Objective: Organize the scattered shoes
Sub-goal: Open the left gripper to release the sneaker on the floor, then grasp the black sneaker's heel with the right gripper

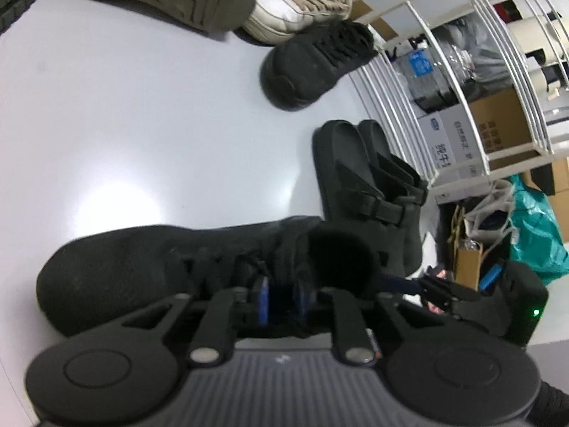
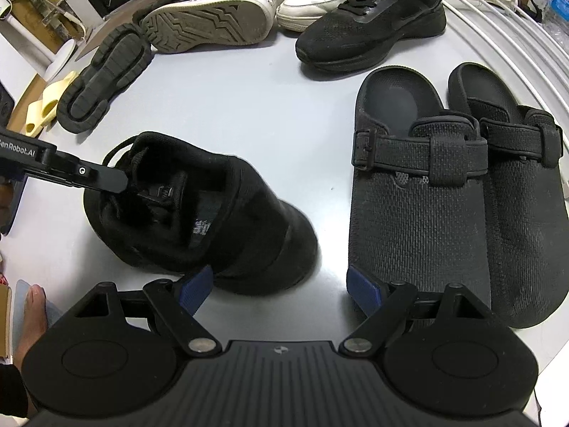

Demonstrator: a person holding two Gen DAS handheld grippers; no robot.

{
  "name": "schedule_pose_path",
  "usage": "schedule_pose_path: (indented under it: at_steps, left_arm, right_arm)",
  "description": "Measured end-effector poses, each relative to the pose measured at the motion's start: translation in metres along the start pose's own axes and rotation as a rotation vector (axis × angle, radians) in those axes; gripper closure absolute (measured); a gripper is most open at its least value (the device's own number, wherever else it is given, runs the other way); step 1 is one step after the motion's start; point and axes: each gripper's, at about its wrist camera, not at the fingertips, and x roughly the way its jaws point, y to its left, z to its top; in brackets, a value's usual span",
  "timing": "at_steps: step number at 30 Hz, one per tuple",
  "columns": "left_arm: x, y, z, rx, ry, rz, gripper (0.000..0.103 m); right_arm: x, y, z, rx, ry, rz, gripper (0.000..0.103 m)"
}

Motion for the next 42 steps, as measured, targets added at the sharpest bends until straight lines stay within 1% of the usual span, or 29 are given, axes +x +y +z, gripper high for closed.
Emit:
schedule_pose_path:
  at_steps: [1, 3, 4, 6, 10, 12, 15, 17, 20, 23, 24, 26, 27, 28, 29, 30, 35, 39, 42]
  left_arm:
    - [-0.001, -0.001, -0.001, 0.012, 0.0, 0.005, 0.072]
    - [-0.005, -0.003, -0.002, 0.032, -0.004, 0.021, 0.061]
    - [-0.009, -0.004, -0.003, 0.046, -0.013, 0.035, 0.06]
    - [-0.016, -0.006, -0.005, 0.064, -0.028, 0.042, 0.052]
    - [-0.037, -0.009, -0.01, 0.101, -0.058, 0.064, 0.045]
    - [-0.045, -0.008, -0.014, 0.108, -0.077, 0.087, 0.04]
    - [-0.053, -0.004, -0.017, 0.101, -0.098, 0.107, 0.04]
    - [-0.063, 0.003, -0.02, 0.077, -0.126, 0.123, 0.04]
    - [-0.071, 0.007, -0.018, 0.069, -0.156, 0.126, 0.04]
    - [-0.078, 0.014, -0.013, 0.051, -0.183, 0.131, 0.039]
    - [-0.079, 0.016, -0.013, 0.045, -0.188, 0.131, 0.039]
    - [-0.08, 0.02, -0.012, 0.038, -0.191, 0.129, 0.039]
    - [-0.08, 0.022, -0.013, 0.035, -0.187, 0.13, 0.039]
    - [-0.08, 0.024, -0.013, 0.032, -0.182, 0.132, 0.039]
    - [-0.08, 0.026, -0.013, 0.03, -0.178, 0.134, 0.039]
    - [-0.079, 0.026, -0.013, 0.029, -0.176, 0.136, 0.039]
    - [-0.088, 0.04, -0.018, 0.011, -0.187, 0.151, 0.039]
    - [-0.096, 0.052, -0.018, -0.025, -0.205, 0.171, 0.039]
    - [-0.097, 0.055, -0.018, -0.036, -0.21, 0.177, 0.039]
  right_arm:
    - [0.0, -0.001, -0.001, 0.004, 0.001, 0.0, 0.017]
    - [0.0, -0.003, -0.001, 0.016, 0.003, -0.001, 0.017]
    - [0.001, -0.004, -0.001, 0.025, 0.006, 0.002, 0.017]
    - [0.001, -0.004, -0.001, 0.038, 0.012, 0.018, 0.017]
    - [0.002, 0.004, 0.0, 0.027, 0.004, 0.042, 0.017]
    - [0.001, 0.006, 0.002, 0.017, -0.017, 0.024, 0.017]
    - [0.004, 0.005, 0.01, 0.02, -0.037, 0.015, 0.017]
    - [0.005, 0.005, 0.015, 0.025, -0.055, -0.005, 0.017]
    - [0.008, 0.006, 0.023, 0.044, -0.065, -0.024, 0.019]
    - [0.008, 0.01, 0.028, 0.046, -0.053, -0.002, 0.019]
    - [0.008, 0.011, 0.028, 0.047, -0.051, 0.012, 0.019]
    - [0.012, 0.021, 0.029, 0.05, -0.029, 0.096, 0.017]
    - [0.015, 0.026, 0.031, 0.05, -0.015, 0.128, 0.014]
    - [0.02, 0.031, 0.033, 0.051, 0.006, 0.143, 0.014]
    - [0.026, 0.035, 0.035, 0.057, 0.025, 0.154, 0.009]
    - [0.031, 0.039, 0.037, 0.079, 0.04, 0.148, 0.006]
    - [0.043, 0.05, 0.049, 0.103, 0.052, 0.142, 0.005]
    - [0.035, 0.056, 0.063, 0.042, -0.034, 0.105, 0.006]
    - [0.038, 0.067, 0.07, 0.024, -0.022, 0.082, 0.005]
